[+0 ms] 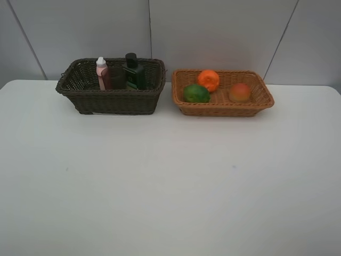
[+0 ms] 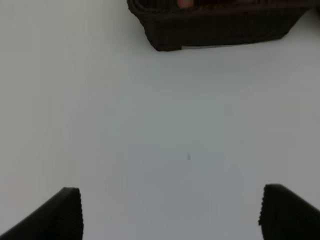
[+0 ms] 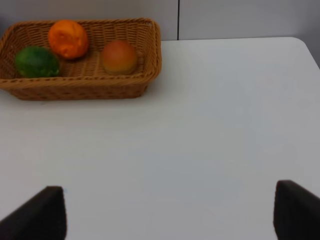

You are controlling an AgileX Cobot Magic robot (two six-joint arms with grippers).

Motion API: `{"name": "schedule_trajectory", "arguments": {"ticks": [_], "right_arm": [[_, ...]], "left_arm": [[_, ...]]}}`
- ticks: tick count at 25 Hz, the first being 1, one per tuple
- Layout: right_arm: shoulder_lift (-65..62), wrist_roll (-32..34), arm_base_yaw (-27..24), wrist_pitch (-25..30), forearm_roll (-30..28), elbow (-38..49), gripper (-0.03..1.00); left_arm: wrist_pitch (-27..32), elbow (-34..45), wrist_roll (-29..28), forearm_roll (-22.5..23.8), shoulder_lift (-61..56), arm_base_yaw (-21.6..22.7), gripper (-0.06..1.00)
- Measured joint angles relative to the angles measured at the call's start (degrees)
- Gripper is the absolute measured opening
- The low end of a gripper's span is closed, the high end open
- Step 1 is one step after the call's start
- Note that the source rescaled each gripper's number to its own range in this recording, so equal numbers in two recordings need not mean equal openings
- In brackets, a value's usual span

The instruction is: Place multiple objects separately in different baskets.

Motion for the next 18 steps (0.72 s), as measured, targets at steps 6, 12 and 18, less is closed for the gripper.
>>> {"name": "schedule_trajectory", "arguments": {"ticks": [6,12,18], "right_arm": [[0.00,0.00,0.00,0.00,0.00,0.00,0.86],[0.00,0.00,0.00,0.00,0.00,0.00,0.86],[0.00,0.00,0.00,0.00,0.00,0.00,0.86]], "left_arm": [[0.18,3.42,0.00,-1.93,-5.50,1.79,0.91],[-1.94,7.50,0.00,-1.98,-12.63,1.79,0.91],[-1.83,8.68,0.00,-1.98,-18.88,1.79,0.91]]}}
